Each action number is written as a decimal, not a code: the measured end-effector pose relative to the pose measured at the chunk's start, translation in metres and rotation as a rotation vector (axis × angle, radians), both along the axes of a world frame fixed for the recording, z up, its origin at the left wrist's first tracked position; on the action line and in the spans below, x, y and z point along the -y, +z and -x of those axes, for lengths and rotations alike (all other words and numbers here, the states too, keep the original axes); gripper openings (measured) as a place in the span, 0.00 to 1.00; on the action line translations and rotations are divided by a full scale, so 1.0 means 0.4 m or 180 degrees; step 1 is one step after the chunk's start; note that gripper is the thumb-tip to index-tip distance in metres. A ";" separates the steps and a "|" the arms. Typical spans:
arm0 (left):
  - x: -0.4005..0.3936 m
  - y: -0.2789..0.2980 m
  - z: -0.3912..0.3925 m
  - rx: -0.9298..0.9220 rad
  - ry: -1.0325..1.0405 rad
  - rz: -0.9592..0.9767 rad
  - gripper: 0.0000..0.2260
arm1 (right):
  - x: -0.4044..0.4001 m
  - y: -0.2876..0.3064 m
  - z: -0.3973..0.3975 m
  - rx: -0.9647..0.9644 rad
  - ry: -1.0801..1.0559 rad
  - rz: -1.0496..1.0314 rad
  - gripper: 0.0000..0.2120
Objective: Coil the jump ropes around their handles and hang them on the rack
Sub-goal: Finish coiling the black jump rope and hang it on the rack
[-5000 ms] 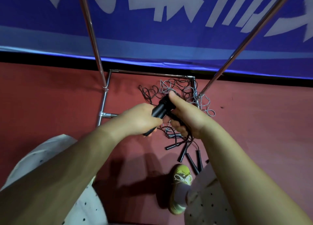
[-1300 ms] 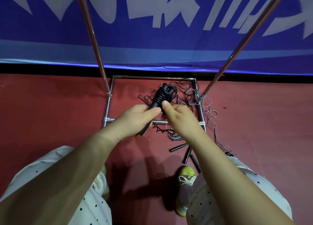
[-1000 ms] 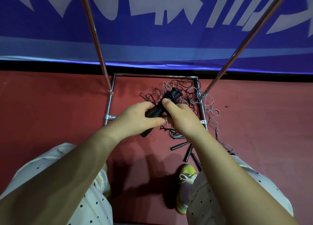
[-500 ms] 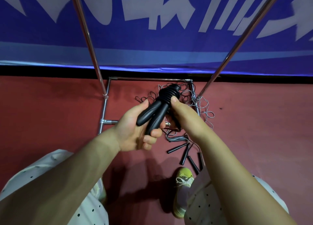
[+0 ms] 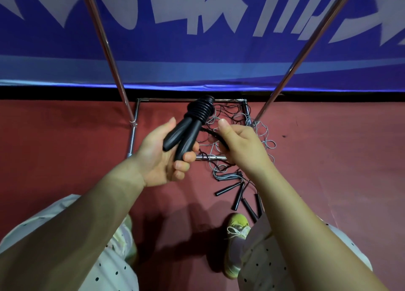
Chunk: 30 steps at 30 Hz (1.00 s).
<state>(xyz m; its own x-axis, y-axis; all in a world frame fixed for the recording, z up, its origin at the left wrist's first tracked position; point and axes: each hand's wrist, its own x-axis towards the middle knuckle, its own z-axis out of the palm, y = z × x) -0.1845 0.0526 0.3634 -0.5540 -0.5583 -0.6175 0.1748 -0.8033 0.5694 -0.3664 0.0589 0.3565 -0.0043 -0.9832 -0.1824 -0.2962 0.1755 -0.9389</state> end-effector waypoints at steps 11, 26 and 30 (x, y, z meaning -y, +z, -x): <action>0.008 0.004 -0.015 0.0318 -0.0099 0.0200 0.31 | 0.005 -0.003 0.014 -0.0055 0.0269 -0.0345 0.15; 0.007 -0.030 0.000 0.2275 -0.0171 0.2005 0.08 | -0.019 0.003 -0.032 0.0195 -0.0021 -0.0276 0.24; 0.005 -0.029 -0.002 0.2231 -0.0133 0.2264 0.09 | -0.020 0.001 -0.049 0.0224 -0.0120 -0.0108 0.26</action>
